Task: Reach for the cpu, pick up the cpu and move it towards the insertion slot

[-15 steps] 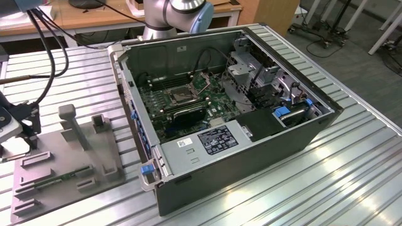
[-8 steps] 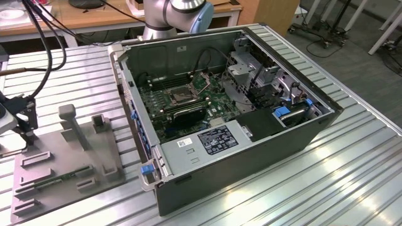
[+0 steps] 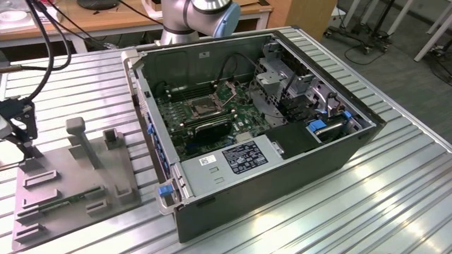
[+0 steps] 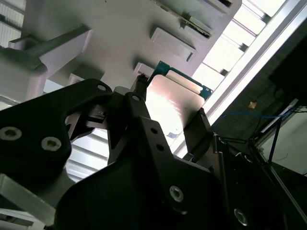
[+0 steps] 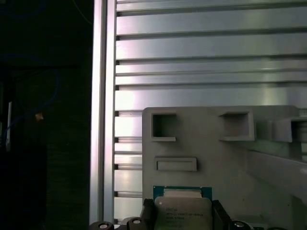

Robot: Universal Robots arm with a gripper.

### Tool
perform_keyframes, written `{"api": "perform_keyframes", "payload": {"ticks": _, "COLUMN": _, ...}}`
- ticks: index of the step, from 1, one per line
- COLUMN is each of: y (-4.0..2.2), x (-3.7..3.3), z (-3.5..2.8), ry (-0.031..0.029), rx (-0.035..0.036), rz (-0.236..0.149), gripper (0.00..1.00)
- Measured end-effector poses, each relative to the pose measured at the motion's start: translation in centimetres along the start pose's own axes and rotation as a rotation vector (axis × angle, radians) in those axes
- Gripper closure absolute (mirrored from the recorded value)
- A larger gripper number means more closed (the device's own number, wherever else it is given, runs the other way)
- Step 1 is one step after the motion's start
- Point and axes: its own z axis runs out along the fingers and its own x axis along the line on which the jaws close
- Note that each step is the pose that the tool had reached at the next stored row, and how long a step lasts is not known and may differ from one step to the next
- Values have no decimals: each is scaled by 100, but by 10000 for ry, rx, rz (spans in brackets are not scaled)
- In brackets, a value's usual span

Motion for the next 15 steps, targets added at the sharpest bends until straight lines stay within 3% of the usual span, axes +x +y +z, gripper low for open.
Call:
{"api": "perform_keyframes", "payload": {"ticks": 5, "y": 5, "x": -1, "z": -134, "ry": 0, "rx": 0, "rz": 0, "gripper": 45}}
{"api": "perform_keyframes", "payload": {"ticks": 9, "y": 7, "x": -1, "z": -206, "ry": 1, "rx": 0, "rz": 0, "gripper": 45}}
{"api": "perform_keyframes", "payload": {"ticks": 15, "y": 8, "x": -2, "z": -217, "ry": 0, "rx": 0, "rz": 0, "gripper": 45}}
